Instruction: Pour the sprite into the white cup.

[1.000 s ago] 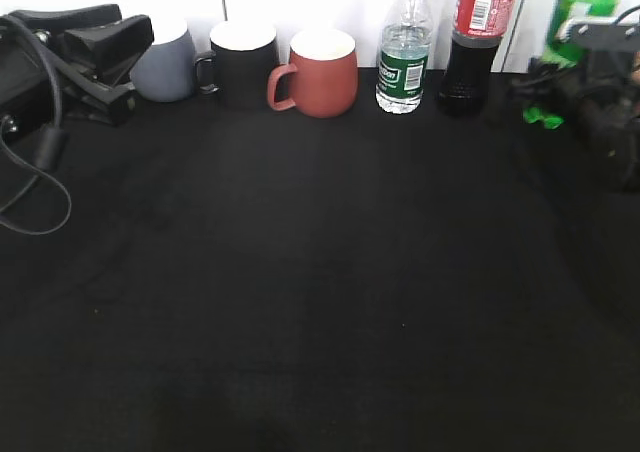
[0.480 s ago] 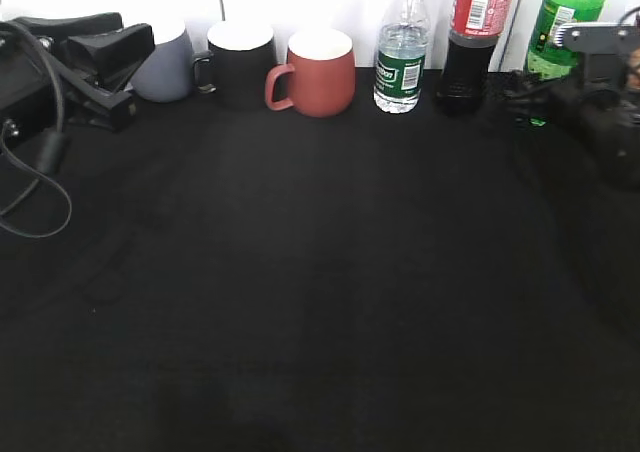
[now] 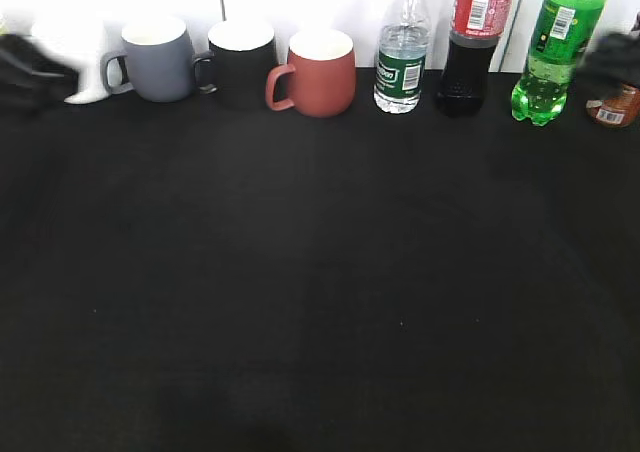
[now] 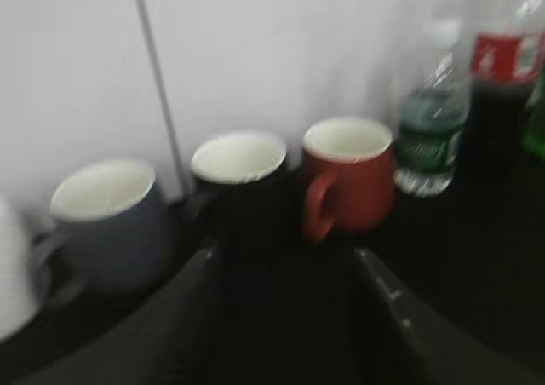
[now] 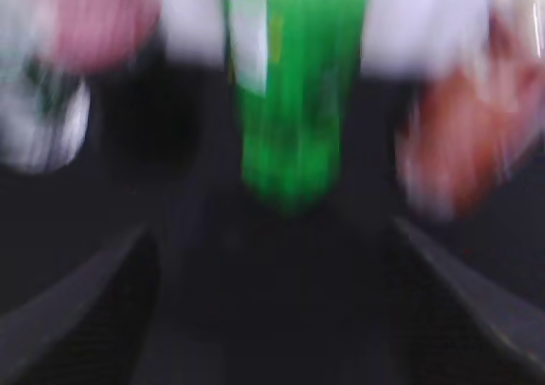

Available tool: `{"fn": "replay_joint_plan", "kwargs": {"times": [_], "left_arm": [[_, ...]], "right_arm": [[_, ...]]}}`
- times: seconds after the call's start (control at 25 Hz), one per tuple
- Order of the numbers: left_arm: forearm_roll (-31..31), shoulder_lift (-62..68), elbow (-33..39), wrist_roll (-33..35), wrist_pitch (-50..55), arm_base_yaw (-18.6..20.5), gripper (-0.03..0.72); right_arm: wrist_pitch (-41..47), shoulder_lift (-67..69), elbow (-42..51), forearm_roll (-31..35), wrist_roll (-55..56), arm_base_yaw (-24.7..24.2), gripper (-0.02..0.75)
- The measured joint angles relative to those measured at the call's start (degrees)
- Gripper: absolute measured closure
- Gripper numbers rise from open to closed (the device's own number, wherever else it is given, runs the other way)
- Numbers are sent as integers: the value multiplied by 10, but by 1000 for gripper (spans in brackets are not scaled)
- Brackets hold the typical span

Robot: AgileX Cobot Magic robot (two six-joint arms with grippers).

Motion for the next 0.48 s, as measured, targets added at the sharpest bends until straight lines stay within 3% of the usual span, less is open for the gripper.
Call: {"fn": "replay_joint_plan", "kwargs": {"times": [0.12, 0.2, 0.32, 0.48], "left_arm": [[-24, -31, -56, 0, 274, 0, 284], [-24, -70, -57, 0, 395, 0, 262], [-22, -158, -57, 0, 476, 0, 113], [-25, -323, -39, 0, 519, -1, 117]], "right_arm": [[216, -106, 0, 20, 1, 0, 142], [314, -183, 0, 20, 1, 0, 144], [431, -318, 0, 13, 1, 0, 144], [545, -514, 5, -57, 59, 0, 144]]}}
